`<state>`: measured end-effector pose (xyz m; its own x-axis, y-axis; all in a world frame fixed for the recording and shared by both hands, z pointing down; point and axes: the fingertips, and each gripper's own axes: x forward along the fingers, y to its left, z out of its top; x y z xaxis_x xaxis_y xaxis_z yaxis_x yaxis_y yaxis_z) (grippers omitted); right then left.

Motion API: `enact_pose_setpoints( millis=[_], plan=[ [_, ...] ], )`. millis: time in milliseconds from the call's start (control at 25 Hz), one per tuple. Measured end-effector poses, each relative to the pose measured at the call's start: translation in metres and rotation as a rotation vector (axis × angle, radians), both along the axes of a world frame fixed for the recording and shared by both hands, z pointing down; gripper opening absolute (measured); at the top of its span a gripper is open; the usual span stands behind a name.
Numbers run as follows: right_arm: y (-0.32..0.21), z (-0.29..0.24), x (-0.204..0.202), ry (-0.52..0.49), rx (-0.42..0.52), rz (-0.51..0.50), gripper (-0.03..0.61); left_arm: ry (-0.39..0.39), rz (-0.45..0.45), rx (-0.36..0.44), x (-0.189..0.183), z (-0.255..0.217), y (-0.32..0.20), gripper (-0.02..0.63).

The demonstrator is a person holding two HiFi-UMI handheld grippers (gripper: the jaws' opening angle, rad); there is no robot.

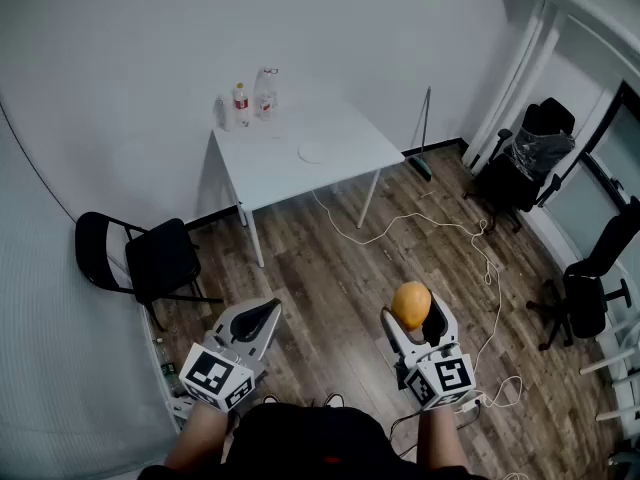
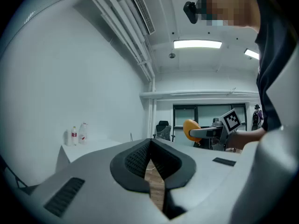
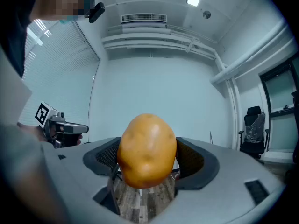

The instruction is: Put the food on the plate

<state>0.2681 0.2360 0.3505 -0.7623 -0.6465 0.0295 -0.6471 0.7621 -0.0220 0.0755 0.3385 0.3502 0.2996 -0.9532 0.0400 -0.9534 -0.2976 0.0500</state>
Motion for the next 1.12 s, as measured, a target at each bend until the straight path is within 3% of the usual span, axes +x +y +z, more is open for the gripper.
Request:
enact_pose_setpoints(
  millis=[640,920,1120],
  plan=[
    [-0.012,0.001,0.002,-0.027,-0.024,0.003,0.382,-0.002,-0.006,-0.020,0.001,0.002,-0.008,0.020],
    [-0.037,0.011,0.033,-0.046,-0.042,-0.030,0.382,0.016,-0.017,0.034,0.036,-0.002,-0.024,0.020],
    [-0.059,0.027,0.054,-0.088,-0.079,-0.084,0.382,-0.031,-0.047,0.001,0.067,0.012,-0.041,0.020]
  ],
)
